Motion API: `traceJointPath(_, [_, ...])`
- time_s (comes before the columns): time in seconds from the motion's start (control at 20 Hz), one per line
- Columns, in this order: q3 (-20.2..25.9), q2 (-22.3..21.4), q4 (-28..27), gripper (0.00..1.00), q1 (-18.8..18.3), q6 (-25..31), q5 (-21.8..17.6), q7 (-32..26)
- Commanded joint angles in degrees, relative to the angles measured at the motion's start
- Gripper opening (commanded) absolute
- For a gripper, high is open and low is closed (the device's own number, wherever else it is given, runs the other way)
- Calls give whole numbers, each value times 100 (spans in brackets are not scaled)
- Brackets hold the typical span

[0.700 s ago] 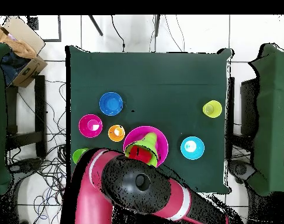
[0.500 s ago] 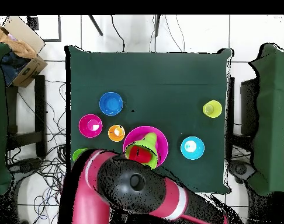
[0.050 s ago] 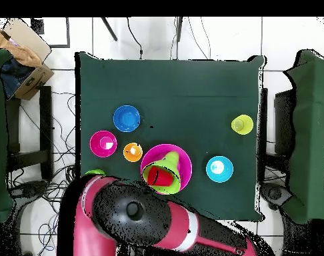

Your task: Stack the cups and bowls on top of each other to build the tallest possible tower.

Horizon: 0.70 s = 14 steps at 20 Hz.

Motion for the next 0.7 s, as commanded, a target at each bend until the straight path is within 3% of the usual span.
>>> traceJointPath(0.05, [1085,-117,-456,100,-805,523,232,-914])
traceJointPath(0.25, [1203,-366,-322,100,-1500,343,526,-2208])
traceJointPath(0.35, [1292,-526,-243,100,-1797,153,596,-2595])
traceJointPath(0.7, [1453,-406,-261,100,-2054,487,833,-2768])
